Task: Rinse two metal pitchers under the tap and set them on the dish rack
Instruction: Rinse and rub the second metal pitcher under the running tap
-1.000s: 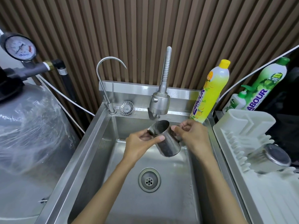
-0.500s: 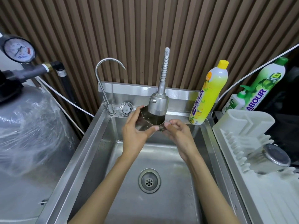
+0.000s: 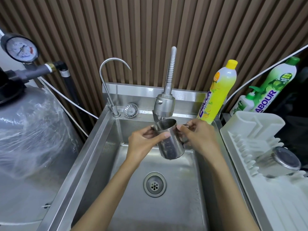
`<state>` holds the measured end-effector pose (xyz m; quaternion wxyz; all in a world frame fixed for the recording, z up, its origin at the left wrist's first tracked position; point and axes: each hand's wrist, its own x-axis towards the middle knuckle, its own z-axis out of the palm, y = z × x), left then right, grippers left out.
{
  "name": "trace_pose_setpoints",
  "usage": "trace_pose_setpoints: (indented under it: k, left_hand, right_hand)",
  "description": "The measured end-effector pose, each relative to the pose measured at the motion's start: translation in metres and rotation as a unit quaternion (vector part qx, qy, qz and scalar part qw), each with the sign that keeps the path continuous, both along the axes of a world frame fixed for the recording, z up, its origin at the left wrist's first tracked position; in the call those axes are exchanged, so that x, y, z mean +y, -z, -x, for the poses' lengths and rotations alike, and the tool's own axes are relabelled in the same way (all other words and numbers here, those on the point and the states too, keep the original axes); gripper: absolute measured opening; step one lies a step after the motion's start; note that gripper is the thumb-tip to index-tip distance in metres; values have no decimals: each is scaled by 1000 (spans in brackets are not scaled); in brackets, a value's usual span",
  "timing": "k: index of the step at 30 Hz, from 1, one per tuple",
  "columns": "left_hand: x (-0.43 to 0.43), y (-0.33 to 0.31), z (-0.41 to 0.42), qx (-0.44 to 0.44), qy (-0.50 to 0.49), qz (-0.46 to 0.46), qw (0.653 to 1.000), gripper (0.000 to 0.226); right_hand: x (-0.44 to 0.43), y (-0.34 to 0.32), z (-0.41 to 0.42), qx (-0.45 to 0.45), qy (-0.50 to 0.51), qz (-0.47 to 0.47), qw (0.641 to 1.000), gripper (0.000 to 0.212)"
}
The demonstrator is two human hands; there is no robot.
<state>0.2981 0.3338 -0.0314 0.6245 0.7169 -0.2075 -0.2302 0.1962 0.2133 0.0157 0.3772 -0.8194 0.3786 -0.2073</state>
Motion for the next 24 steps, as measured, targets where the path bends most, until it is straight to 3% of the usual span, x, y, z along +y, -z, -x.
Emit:
trace_pose_setpoints:
  k: [2,4,9,13,16,19,24]
  left_hand:
    - [-4,6,0,40,26,33,998,46]
    - [-10,10,0,65,31,72,995,56]
    - [-20,4,-2,46,-3,140,989,66]
    - [-12,3,-9,-65,-32,101,992,83]
    - [-5,0,-8,-167,-70,18,983,78]
    - [1,-1,-8,-218,-101,-47,969,65]
    - [3,9,-8,-138,-53,-90,985,38]
  right_hand:
    - [2,-6,2,12,6,56,998,27]
    - [1,-3,1,-20,12,42,999,26]
    - [-6,20,-12,-193,-11,-150,969,26]
    - [-6,48,-23,-243,-53,-290,924,21]
    - [-1,61,-24,-247,-68,-354,900,18]
    - [2,63,-22,-207,-67,-345,913,15]
    - [-6,52,-11,-104,-18,-255,961,22]
